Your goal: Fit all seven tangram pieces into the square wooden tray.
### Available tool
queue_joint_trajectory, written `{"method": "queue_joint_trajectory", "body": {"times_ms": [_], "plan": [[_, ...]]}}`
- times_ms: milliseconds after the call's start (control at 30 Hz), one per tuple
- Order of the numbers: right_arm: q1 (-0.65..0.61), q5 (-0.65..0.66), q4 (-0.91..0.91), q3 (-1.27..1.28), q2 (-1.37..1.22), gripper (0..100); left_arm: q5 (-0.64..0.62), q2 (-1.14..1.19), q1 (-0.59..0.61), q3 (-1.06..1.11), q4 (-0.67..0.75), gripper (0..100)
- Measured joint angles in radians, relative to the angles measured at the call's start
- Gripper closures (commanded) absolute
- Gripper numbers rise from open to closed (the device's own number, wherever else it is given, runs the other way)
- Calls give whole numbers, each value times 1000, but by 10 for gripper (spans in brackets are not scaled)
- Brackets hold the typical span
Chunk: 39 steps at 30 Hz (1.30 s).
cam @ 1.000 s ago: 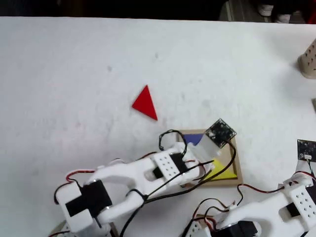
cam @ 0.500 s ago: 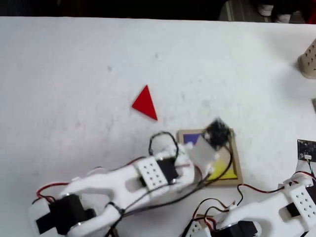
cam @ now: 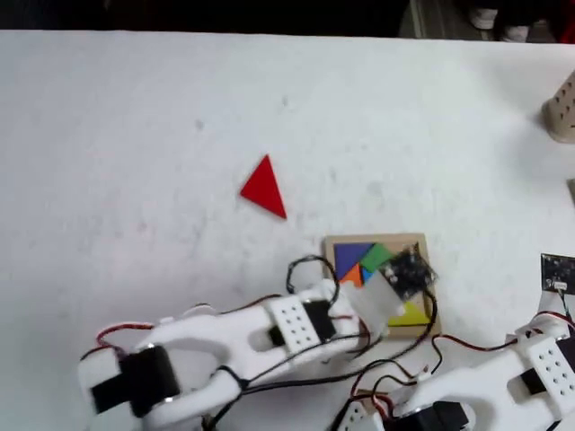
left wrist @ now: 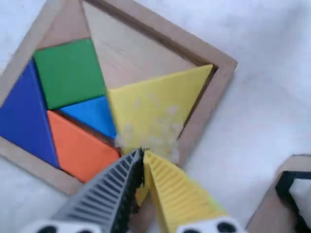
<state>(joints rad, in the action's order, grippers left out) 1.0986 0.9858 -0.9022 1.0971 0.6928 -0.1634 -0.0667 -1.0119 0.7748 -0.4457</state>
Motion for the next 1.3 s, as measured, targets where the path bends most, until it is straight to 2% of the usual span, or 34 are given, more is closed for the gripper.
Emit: {"method": "queue_joint_trajectory", "body": {"times_ms": [167,400,767,1300], "plan": [[0,0,0,0,0,982,0,-152,78,31,-9,980],[0,0,0,0,0,982,0,-170,126,43,37,980],[0,0,0,0,0,982,0,143,126,-63,77,980],[0,0,0,0,0,982,0,157,126,-69,80,980]]}}
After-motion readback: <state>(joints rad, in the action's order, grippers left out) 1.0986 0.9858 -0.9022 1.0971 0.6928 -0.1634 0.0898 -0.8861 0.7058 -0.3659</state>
